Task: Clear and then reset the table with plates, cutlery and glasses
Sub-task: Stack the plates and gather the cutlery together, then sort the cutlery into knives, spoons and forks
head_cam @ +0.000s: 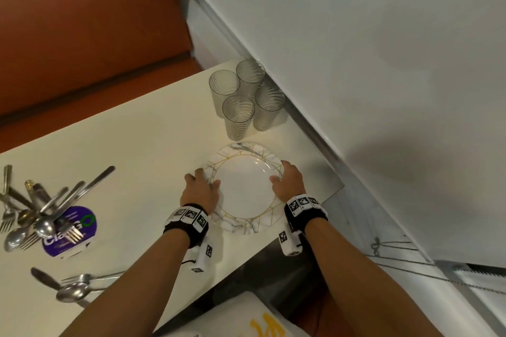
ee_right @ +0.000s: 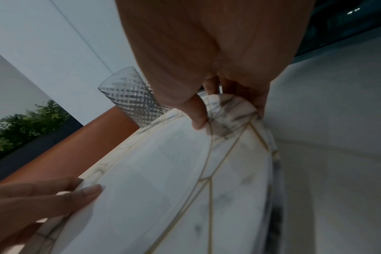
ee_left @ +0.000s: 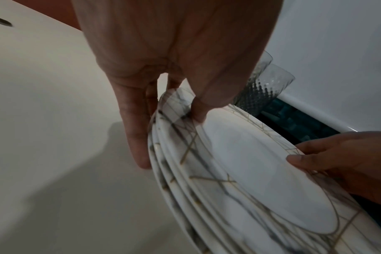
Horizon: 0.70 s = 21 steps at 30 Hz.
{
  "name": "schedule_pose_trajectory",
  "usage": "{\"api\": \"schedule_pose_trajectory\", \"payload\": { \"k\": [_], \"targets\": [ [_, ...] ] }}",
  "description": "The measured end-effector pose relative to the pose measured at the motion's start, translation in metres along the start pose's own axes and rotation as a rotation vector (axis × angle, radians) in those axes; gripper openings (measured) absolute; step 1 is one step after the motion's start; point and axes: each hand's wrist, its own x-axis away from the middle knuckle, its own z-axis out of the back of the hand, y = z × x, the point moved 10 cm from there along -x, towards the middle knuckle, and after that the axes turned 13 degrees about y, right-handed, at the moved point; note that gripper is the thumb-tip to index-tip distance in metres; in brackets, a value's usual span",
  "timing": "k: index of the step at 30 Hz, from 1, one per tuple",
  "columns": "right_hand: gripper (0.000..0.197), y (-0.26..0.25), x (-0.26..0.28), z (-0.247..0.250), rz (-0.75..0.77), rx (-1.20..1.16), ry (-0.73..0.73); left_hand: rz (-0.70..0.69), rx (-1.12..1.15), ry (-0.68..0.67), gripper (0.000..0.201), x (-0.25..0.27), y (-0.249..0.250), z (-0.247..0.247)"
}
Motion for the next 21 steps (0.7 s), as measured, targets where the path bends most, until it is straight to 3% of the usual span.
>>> {"api": "schedule_pose_trajectory", "payload": {
  "k": [6,10,14,18,21],
  "targets": [
    [0.056,0.013,-0.022,0.018,-0.005,0.061,0.024,-0.019,-0.055,-0.028,0.06,-0.005,0.029,-0.014],
    [0.06,0.022,-0.032,0.032,-0.076,-0.012,0.062,-0.04,0.004,-0.069,0.065,-0.004,0.041,-0.023],
    [0.058,0.025,-0.042,0.045,-0.081,-0.009,0.107,-0.089,0.116,-0.055,0.058,-0.003,0.05,-0.025],
    [0.058,0.02,-0.043,0.05,-0.006,0.111,0.159,-0.112,0.2,-0.044,0.061,0.001,0.049,-0.02],
    [0.055,0.001,-0.033,0.061,0.112,0.192,0.334,-0.108,0.255,-0.016,0.06,0.003,0.036,-0.004]
  ]
}}
